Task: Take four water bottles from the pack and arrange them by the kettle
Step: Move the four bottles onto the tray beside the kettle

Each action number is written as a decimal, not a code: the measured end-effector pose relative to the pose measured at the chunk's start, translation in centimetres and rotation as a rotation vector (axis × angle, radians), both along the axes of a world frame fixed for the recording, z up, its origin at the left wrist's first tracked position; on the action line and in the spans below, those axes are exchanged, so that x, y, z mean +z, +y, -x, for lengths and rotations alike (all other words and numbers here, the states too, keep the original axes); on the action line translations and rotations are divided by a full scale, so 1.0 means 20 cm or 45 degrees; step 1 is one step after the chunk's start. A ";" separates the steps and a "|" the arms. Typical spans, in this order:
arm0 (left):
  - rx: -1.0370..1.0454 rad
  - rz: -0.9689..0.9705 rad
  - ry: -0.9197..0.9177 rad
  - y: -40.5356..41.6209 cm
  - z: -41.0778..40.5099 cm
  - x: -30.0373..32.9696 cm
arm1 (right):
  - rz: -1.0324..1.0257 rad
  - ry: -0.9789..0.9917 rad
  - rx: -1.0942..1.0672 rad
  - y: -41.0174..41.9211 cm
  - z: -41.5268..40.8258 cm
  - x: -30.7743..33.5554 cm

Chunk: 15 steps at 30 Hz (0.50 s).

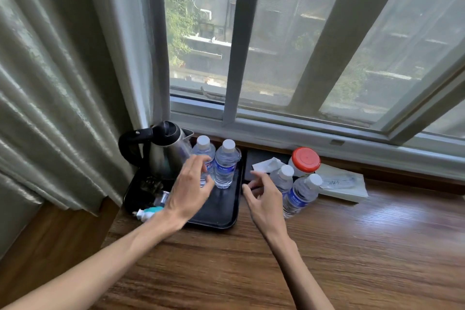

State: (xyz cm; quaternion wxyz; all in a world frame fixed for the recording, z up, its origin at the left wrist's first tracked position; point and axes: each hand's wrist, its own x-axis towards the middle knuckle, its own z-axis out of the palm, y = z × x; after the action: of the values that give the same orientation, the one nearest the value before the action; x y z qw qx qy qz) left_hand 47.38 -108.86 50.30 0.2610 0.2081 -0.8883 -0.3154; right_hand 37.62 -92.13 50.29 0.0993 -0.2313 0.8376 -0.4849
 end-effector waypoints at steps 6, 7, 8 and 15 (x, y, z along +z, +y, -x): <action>-0.247 -0.368 -0.114 0.37 0.18 -0.06 | -0.103 -0.110 -0.003 0.39 0.03 -0.04; -0.243 -0.441 -0.140 0.42 0.22 -0.08 | -0.120 -0.111 -0.045 0.45 0.05 -0.05; -0.238 -0.486 -0.183 0.45 0.26 -0.10 | -0.130 -0.116 -0.113 0.50 0.06 -0.07; -0.164 -0.598 -0.366 0.58 0.43 -0.24 | -0.118 -0.120 -0.432 0.64 0.19 -0.15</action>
State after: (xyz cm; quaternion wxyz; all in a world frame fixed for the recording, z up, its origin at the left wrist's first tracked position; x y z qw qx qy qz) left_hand 38.74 -97.33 45.55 0.0565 0.2487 -0.8301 -0.4959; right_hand 33.88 -79.35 47.33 0.0659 -0.0587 0.8805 -0.4658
